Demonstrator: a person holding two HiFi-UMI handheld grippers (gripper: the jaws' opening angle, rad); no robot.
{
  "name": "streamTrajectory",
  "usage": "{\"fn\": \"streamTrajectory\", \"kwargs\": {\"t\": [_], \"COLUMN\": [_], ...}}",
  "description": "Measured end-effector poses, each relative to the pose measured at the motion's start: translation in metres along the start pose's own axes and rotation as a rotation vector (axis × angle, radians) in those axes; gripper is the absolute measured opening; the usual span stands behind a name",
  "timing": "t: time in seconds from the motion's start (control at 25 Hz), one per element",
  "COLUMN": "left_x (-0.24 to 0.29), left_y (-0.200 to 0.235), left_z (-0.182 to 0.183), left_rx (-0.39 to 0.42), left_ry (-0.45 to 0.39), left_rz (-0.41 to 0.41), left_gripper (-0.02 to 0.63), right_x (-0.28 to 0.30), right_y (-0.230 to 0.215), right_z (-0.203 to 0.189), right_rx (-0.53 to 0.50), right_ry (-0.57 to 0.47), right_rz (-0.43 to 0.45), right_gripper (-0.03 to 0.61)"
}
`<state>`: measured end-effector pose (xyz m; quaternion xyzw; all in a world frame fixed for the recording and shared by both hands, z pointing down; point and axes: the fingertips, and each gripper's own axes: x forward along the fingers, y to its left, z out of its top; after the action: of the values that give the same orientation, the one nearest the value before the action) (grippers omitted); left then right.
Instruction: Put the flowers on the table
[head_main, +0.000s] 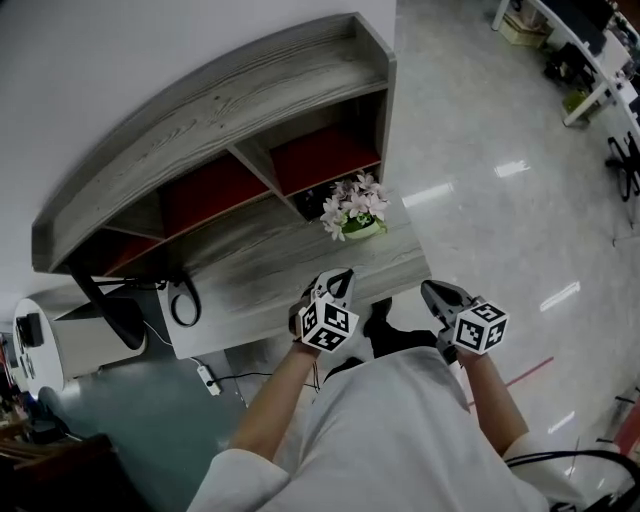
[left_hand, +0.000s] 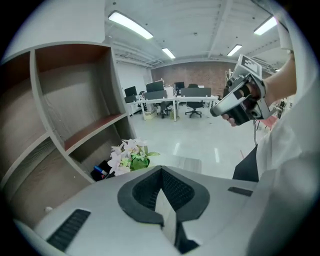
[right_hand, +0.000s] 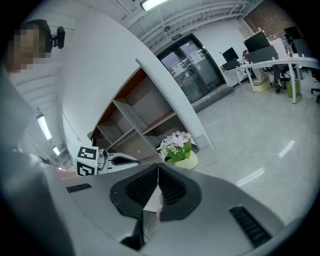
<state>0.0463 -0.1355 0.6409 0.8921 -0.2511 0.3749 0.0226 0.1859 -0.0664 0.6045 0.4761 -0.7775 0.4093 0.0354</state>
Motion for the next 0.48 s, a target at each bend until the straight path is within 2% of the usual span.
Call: {"fn": "streamTrajectory", "kwargs": {"t": [0.16,0.28,0.48], "left_x": [-0.03,-0.052,-0.099], "left_y": [-0.032,-0.054,-0.084], "left_z": [-0.016,-0.029,-0.047], "left_rx": [-0.003,-0.004,-0.066], "left_ry": [-0.005,-0.017,-0.068], "left_rz": [-0.034,-0.029,-0.006], "left_gripper": [0.009,0.008,0.008], "right_x": [-0.019,-0.036,-0.063], "right_y": [0.028,0.049,0.082], "right_z": [-0.018,-0.033,-0.066], "right_rx": [0.015,0.019,-0.014], "right_ry": [-0.04,-0.07,-0.073], "right_rz": [-0.004,-0.003,0.001], "right_gripper": [0.018,0.018,0.018]}}
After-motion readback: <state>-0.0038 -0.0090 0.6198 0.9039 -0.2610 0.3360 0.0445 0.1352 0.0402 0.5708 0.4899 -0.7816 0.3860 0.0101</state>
